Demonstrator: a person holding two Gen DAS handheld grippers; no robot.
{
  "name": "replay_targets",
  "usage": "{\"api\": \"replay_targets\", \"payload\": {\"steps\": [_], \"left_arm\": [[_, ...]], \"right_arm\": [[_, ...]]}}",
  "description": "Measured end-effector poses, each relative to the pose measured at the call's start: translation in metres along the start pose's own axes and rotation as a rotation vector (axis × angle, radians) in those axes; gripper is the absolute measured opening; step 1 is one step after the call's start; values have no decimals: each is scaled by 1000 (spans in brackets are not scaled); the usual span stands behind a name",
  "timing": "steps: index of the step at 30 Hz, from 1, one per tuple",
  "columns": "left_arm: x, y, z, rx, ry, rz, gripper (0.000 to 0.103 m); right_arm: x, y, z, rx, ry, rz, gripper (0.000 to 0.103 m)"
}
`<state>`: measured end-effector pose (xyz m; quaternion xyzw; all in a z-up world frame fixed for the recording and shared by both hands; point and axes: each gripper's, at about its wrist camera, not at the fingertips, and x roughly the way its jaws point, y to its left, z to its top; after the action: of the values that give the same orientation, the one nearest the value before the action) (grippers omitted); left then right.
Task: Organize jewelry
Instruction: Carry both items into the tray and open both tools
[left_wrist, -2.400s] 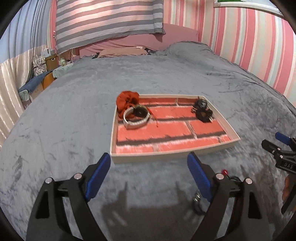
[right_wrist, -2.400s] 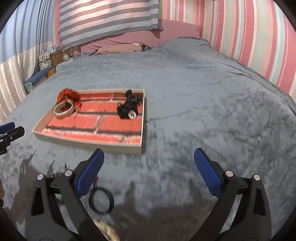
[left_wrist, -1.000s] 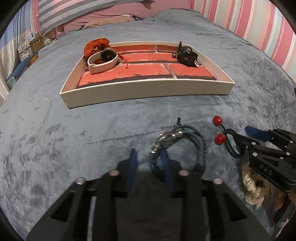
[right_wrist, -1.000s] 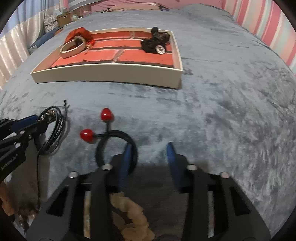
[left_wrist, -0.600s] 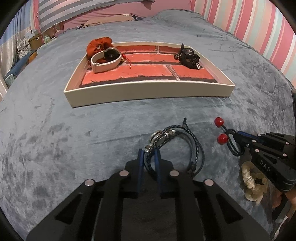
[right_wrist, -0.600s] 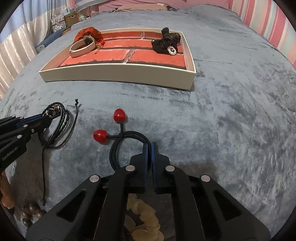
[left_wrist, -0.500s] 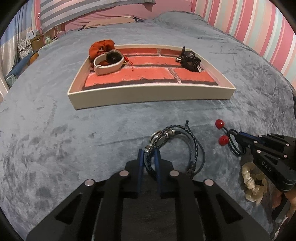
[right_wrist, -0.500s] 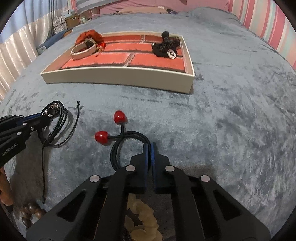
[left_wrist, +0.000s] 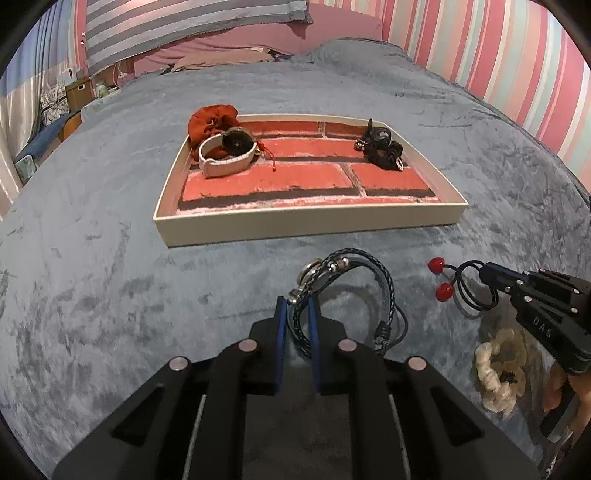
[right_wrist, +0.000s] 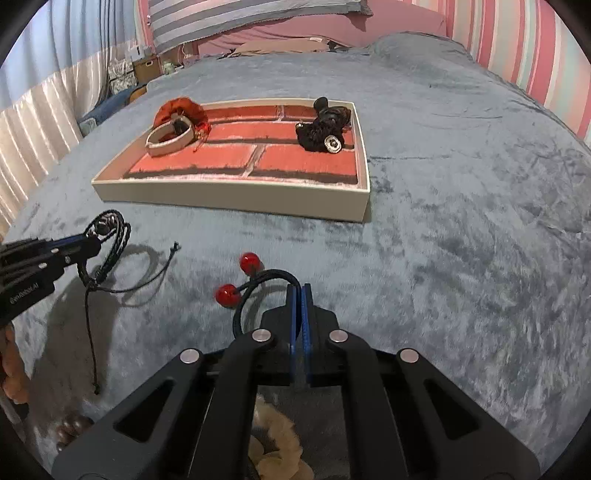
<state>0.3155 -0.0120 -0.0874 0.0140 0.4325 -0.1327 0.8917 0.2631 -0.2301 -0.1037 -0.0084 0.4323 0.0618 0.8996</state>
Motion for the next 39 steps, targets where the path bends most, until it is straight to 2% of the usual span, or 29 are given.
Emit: {"api": "replay_targets", "payload": {"steps": [11,18,23,30,39], "left_arm": [[-8,3,32,9,-49,-1,12],[-10,5,66,19,-84,9,12],[0,13,97,18,-103,51,12],[35,25,136,1,-92,97,12],[103,41,146,-6,-2,154,12]], "right_arm": [[-11,-6,27,8,-55,-12,4],[-23,-7,65,15,-114,-19,4],[-23,-5,100,18,-151,-27,4],[10,0,133,39,-158,-43,4],[79,-2,134,53,-81,-80,4]]}}
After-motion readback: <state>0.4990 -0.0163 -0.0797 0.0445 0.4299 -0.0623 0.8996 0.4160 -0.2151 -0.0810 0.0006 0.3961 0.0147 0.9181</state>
